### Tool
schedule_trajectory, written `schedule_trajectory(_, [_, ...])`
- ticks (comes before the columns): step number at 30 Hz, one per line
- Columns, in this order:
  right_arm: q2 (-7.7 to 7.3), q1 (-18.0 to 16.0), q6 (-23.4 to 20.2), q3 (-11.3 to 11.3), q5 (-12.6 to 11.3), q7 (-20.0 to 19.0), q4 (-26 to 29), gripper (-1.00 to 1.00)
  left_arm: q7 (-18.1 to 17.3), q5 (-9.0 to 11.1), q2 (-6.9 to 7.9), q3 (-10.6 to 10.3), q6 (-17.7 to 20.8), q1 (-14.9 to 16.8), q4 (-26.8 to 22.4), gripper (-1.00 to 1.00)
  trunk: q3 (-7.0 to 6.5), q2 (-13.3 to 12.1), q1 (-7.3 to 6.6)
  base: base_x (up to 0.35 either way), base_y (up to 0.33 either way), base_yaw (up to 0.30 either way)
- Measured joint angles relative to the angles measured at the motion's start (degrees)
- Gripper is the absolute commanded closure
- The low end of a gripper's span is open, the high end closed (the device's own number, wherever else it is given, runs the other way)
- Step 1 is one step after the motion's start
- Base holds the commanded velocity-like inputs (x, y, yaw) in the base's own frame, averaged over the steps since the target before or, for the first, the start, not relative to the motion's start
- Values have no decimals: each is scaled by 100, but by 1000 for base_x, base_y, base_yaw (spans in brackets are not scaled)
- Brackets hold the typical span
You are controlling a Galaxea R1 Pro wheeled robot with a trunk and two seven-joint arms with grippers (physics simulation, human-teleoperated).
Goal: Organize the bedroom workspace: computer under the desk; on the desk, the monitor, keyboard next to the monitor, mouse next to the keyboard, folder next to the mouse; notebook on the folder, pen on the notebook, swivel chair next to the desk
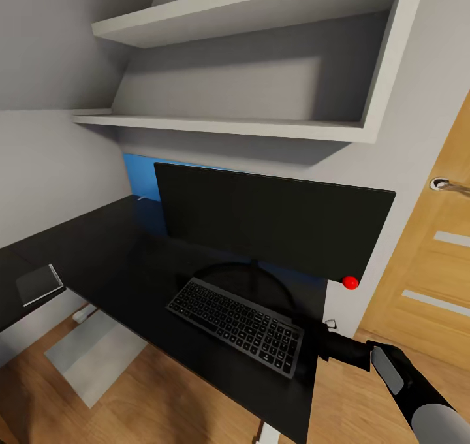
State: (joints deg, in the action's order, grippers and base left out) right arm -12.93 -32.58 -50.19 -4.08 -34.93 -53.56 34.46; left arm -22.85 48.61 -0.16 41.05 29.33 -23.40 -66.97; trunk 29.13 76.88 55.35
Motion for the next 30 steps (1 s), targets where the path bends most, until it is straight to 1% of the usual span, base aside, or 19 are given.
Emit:
schedule_trajectory(16, [-10,-4,-9,-11,-6,0,5,-100,2,-16,-11,-9,-30,0,5,-100,0,0,0,0,0,0])
schedule_trajectory(18, [-14,-5,-9,-12,1,2,7,-100,6,-26,-18,-14,-84,0,6,-100,0,0,0,-5,0,0])
schedule_trajectory(19, [-19,-13,-8,-14,4,4,8,-100,8,-38,-23,-17,-172,0,14,-100,0,0,0,-39,0,0])
schedule_trajectory(23, [-40,-62,2,-26,13,13,3,-100,3,-48,-11,-23,-351,1,119,-100,0,0,2,-178,0,0])
schedule_trajectory(26, [-79,-114,8,-32,12,110,-2,-100,-4,-51,-9,-24,-406,5,192,-100,0,0,2,-119,0,0])
schedule_trajectory(27, [-100,-136,12,-46,6,226,-4,-100,-6,-53,-11,-26,-421,7,210,-100,0,0,1,-63,0,0])
schedule_trajectory(30, [-120,-171,18,-163,0,432,-6,-100,-4,-54,-10,-36,-436,8,226,-100,0,0,1,-39,0,0])
